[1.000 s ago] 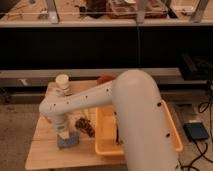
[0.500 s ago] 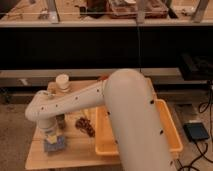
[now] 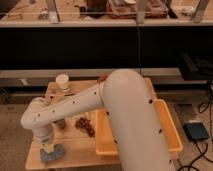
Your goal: Wipe table surface with sponge
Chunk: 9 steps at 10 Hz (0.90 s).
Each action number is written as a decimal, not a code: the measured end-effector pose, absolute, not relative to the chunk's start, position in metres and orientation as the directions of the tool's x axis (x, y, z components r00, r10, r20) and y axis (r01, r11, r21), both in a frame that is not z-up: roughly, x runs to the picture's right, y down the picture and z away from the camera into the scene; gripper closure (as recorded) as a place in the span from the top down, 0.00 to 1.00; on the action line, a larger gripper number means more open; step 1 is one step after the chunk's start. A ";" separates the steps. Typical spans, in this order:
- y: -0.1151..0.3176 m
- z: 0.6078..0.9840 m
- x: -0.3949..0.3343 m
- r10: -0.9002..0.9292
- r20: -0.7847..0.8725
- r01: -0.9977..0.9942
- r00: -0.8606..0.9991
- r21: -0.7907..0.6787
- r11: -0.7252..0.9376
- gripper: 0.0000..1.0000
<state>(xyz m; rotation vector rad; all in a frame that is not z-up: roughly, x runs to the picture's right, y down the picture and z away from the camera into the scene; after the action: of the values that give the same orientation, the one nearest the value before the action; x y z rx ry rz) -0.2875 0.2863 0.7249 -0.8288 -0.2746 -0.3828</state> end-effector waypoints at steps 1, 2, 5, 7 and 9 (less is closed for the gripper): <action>0.295 0.722 -0.277 -0.213 0.382 0.429 0.899 -0.676 0.599 0.00; 0.301 0.721 -0.270 -0.207 0.380 0.425 0.902 -0.686 0.590 0.00; 0.306 0.720 -0.235 -0.178 0.327 0.367 0.928 -0.717 0.592 0.00; 0.295 0.731 -0.208 -0.161 0.261 0.304 0.952 -0.727 0.616 0.00; 0.273 0.751 -0.195 -0.141 0.202 0.245 0.969 -0.719 0.651 0.00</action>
<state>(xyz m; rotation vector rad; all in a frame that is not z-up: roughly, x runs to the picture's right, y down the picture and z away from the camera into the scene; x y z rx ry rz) -0.1946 0.2727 0.7507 -0.8343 -0.1326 -0.2194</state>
